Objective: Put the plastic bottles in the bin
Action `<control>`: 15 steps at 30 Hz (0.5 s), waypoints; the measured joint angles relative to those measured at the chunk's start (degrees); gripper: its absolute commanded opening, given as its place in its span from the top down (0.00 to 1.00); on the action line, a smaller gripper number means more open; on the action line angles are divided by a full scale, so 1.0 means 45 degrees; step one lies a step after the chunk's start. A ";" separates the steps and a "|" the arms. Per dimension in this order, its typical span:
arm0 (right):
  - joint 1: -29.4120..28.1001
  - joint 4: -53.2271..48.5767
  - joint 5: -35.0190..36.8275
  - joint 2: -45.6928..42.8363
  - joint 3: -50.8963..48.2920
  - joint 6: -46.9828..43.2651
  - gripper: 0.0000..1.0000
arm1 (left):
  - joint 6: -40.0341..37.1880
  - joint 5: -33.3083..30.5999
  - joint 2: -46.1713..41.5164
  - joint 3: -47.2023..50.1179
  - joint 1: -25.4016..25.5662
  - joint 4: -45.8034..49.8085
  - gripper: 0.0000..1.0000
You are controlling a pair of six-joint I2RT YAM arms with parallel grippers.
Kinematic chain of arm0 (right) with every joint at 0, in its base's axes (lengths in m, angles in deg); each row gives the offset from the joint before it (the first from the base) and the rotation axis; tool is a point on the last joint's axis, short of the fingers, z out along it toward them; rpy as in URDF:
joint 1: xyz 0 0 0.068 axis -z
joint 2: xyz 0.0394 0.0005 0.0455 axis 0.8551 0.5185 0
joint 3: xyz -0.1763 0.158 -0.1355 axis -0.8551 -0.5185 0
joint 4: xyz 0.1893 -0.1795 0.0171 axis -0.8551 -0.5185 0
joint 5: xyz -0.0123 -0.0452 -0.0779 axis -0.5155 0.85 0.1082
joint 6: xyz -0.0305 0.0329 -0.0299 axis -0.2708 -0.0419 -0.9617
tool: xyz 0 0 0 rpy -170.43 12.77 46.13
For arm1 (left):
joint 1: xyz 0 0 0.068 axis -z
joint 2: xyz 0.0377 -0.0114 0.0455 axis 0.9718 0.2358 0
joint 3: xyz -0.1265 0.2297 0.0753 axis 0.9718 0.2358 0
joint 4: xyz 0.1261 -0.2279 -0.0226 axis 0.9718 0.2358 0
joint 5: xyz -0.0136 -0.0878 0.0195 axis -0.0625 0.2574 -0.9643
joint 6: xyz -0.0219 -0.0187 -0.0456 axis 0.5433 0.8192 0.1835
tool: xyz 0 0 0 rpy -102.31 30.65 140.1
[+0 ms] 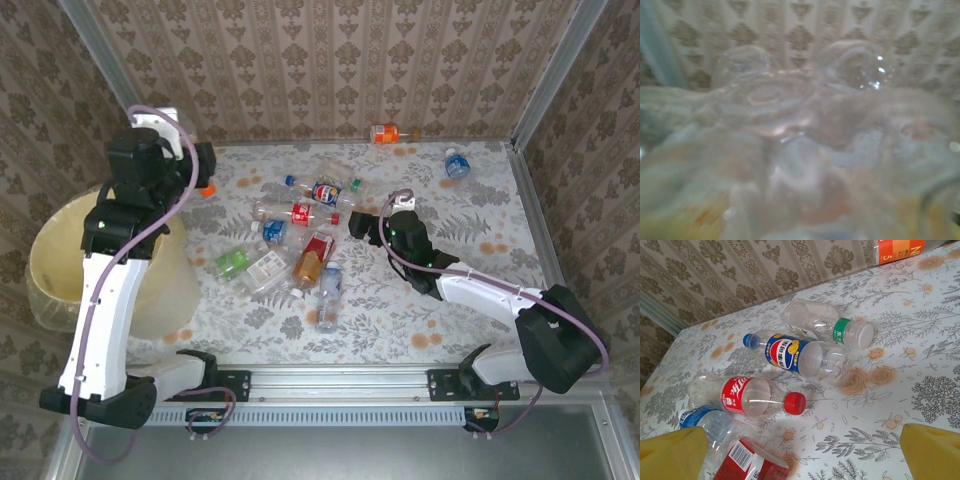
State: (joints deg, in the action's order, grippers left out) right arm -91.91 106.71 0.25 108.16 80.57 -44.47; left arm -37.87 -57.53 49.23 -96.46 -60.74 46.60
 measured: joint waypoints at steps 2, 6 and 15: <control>0.0000 -0.0005 0.0097 0.0000 0.0005 -0.0083 0.00 | -0.0199 -0.1151 -0.0015 -0.0083 -0.0296 0.0369 0.47; 0.0000 0.0005 0.0355 0.0000 0.0005 -0.0180 0.00 | -0.0461 -0.2433 -0.0015 -0.0083 -0.1574 0.1010 0.47; 0.0039 0.0107 0.0612 0.0306 0.0005 -0.0175 0.00 | -0.0476 -0.2550 -0.0131 0.0277 -0.4983 0.1447 0.46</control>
State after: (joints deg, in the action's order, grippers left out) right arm -91.74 107.19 3.00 109.54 80.60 -45.26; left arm -40.01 -69.01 48.64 -95.21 -83.17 53.11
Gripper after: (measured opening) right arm 0.999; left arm 0.544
